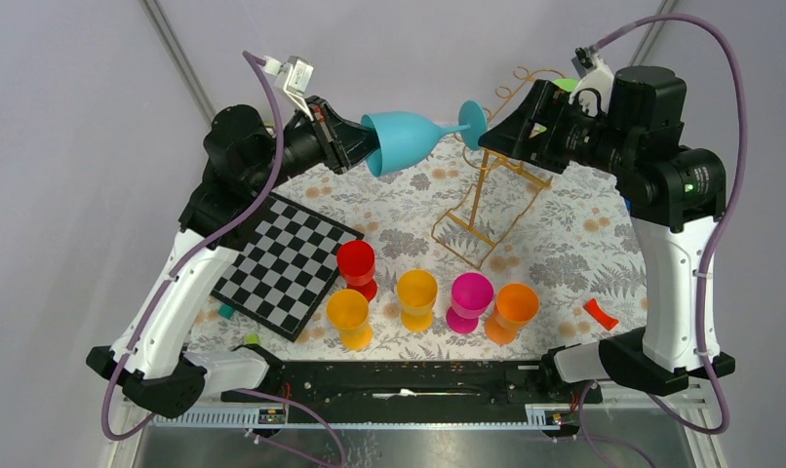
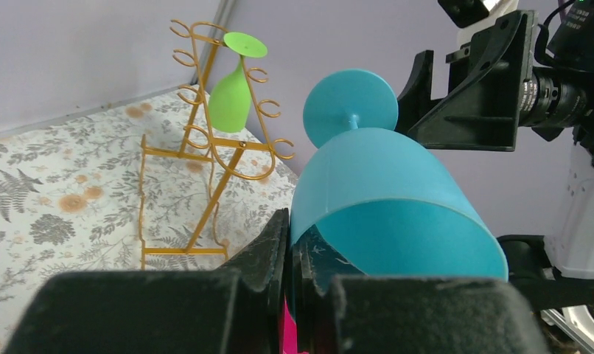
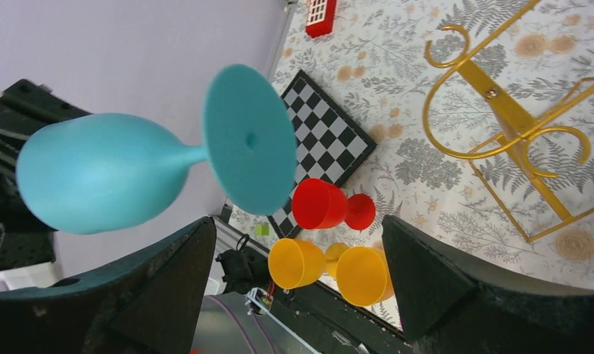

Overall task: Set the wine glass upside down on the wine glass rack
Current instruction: Turn the wine glass upside down at the wine rack.

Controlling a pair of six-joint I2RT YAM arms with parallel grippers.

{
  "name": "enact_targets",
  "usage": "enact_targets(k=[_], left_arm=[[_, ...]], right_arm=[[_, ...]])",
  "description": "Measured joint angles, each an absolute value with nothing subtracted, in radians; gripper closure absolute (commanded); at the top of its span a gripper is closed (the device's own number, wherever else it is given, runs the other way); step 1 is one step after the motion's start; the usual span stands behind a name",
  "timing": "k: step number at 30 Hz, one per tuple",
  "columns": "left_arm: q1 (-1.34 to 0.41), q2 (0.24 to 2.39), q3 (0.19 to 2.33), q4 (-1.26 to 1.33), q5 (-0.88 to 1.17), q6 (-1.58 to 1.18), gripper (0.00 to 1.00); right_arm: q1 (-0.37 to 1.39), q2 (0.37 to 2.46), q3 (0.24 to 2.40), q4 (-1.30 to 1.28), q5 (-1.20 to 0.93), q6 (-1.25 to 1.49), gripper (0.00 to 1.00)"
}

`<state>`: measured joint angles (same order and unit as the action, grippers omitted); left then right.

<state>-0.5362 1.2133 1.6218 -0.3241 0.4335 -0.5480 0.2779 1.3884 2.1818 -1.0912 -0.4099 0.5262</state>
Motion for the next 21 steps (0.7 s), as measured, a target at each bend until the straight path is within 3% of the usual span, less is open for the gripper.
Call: enact_targets(k=[6,12,21], left_arm=[[-0.536,1.213,1.595,-0.315,0.469,-0.584,1.00],[-0.536,1.213,1.587,-0.310,0.503,-0.620,1.00],[-0.537,1.212,1.552,-0.293,0.522,-0.657,1.00]], right_arm=[[0.340,1.445,2.276,-1.110,-0.402,0.529,0.24],[0.365,1.514,2.346,-1.135,-0.403,0.522,0.56],[0.374,1.538,2.369,-1.173,-0.401,0.500,0.85]])
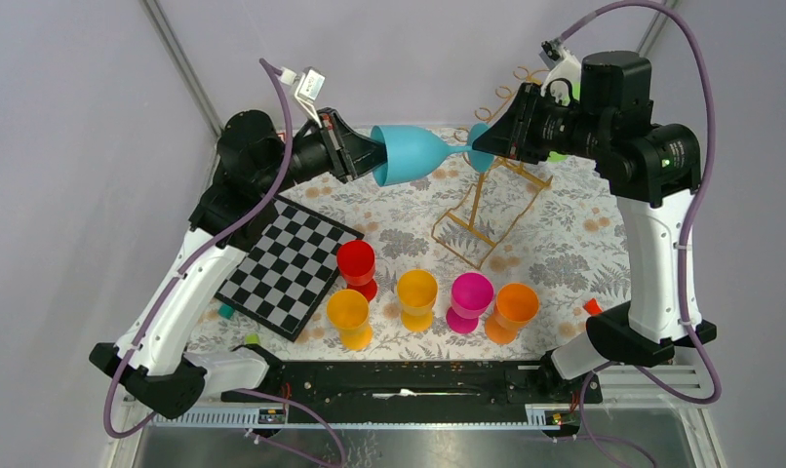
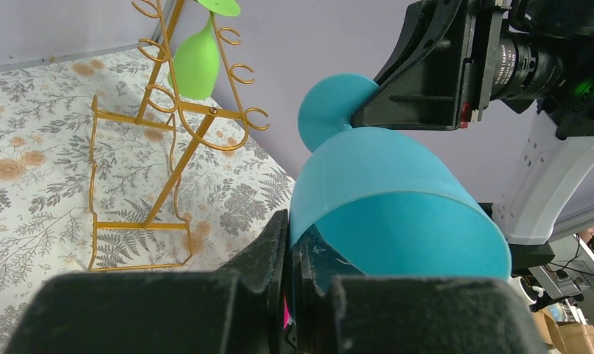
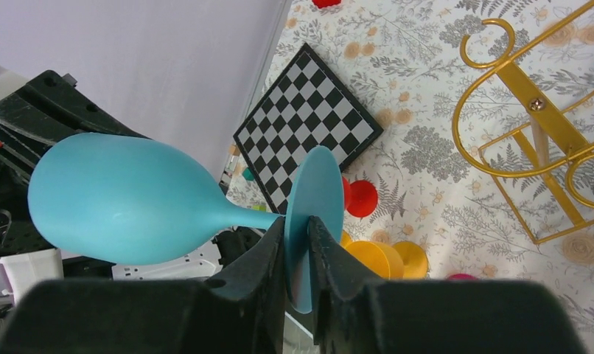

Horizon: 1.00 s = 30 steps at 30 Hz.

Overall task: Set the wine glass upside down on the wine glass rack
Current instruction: Turn the wine glass upside down at the wine rack.

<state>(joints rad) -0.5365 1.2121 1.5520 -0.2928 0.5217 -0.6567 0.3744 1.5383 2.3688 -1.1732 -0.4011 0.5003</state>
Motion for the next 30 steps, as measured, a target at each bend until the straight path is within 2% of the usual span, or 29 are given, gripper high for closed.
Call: enact_targets(k=[4,10,13,21,30], left_arm=[[-0.539,1.206,1.542,-0.289,0.525,-0.665,0.80],[-0.538,1.192,1.542,-0.265,0.530,-0.689,0.49],[-0.538,1.190,1.542,-0.275,0.540,-0.693,0.44],[-0.538,1.166,1.524,-0.321,0.567,-0.683,0.22],[-0.531,1.081,1.459,-0.347,0.580,-0.682,0.01]], right_arm=[[0.378,1.538,2.368,-1.195,-0.391,0.479,1.00],[0.380,1.527,2.334,-1.207,-0.378,0.472,1.00],[0.379,1.515,2.315,-1.203,-0.374,0.473,1.00],[0.380,1.458,2.262,-1.195,-0.355,0.468,1.00],[0.379,1.329,2.048,-1.113,-0.297,0.450,1.00]])
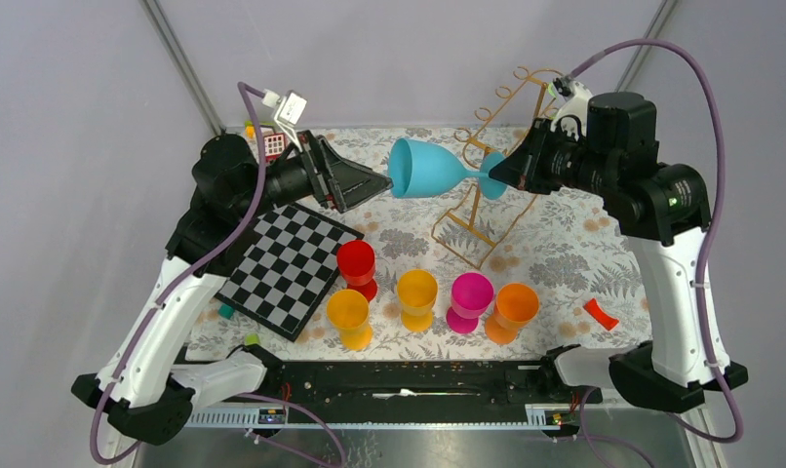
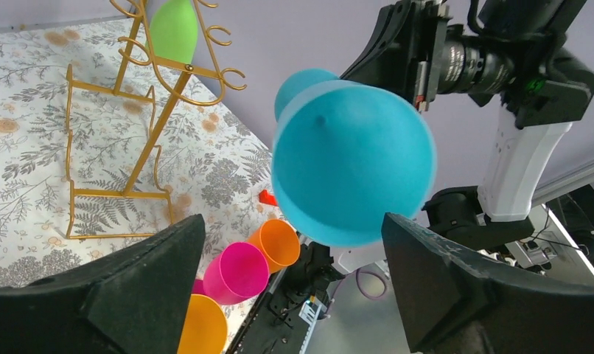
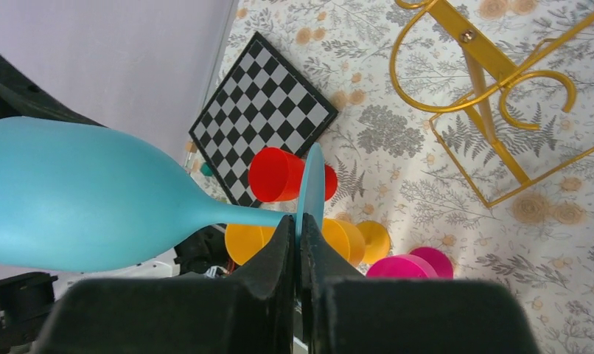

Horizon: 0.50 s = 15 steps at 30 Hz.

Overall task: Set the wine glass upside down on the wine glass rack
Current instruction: Turn the wine glass upside down at the wine rack.

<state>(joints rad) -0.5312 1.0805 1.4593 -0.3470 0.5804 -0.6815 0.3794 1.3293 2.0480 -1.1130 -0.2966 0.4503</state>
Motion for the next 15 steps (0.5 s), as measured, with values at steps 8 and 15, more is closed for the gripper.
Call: enact_targets(k=[8,15], left_arm=[[-0.498,1.001,1.412,-0.376,0.573,-0.659,0.01],[-0.467,0.987,1.398,-0.437,0.565,-0.628,0.01]], right_arm=[[0.379,1.140,1.758,-0.934,-0.211,0.472,1.00],[0.379,1.034,1.658,-0.822,-0.165,0.449,1.00]])
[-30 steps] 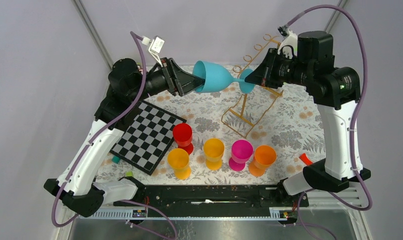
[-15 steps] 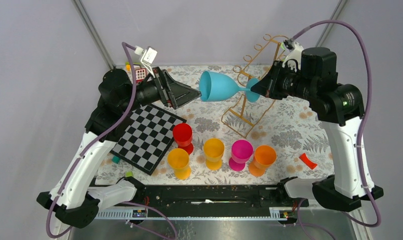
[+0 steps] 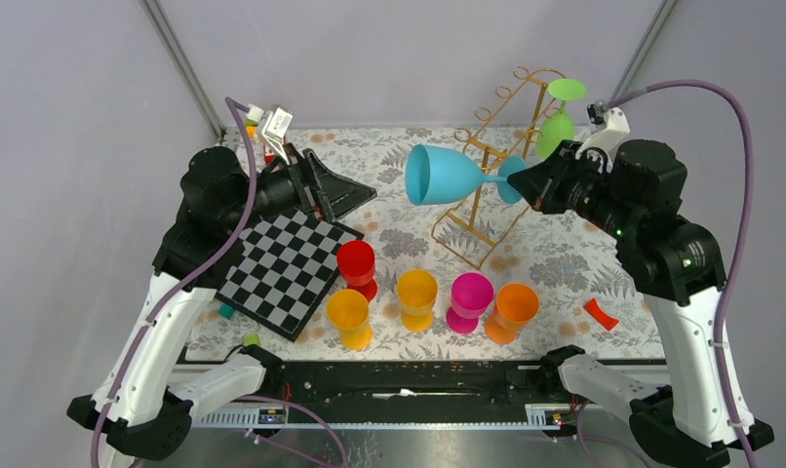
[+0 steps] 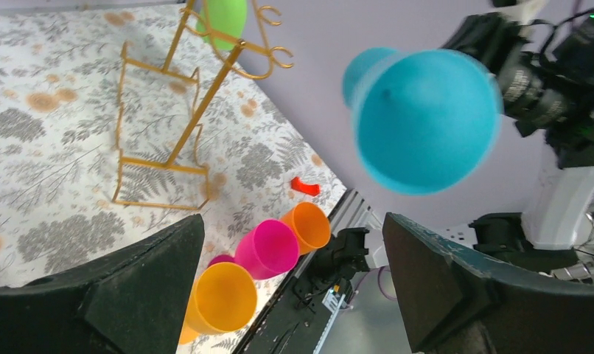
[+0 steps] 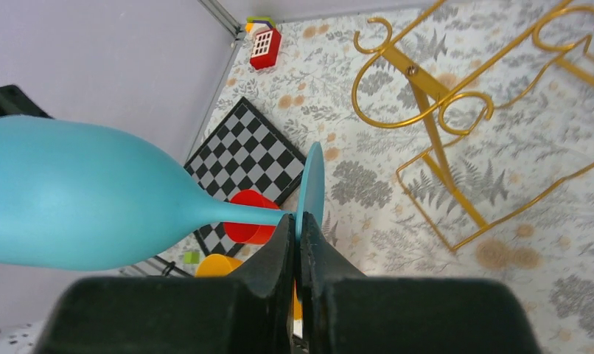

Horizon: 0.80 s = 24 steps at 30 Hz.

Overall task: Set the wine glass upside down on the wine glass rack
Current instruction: Turn the wine glass upside down at the wine rack.

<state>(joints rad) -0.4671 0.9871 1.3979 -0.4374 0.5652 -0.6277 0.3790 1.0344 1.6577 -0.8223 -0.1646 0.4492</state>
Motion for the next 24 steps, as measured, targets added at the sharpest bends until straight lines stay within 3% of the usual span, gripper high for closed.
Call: enact_targets(k=[16,24], left_arm=[[-0.450,1.140,1.554,-0.699,0.470,-0.500,0.01],[-0.450,1.161,1.599,-0.793,0.353,-0.474,0.01]], right_arm=[[0.379,0.907,1.550,-0.719,-0.206,-0.033,1.00],[0.380,1.072,1.653,-0.642,-0.310,-0.183,1.00]])
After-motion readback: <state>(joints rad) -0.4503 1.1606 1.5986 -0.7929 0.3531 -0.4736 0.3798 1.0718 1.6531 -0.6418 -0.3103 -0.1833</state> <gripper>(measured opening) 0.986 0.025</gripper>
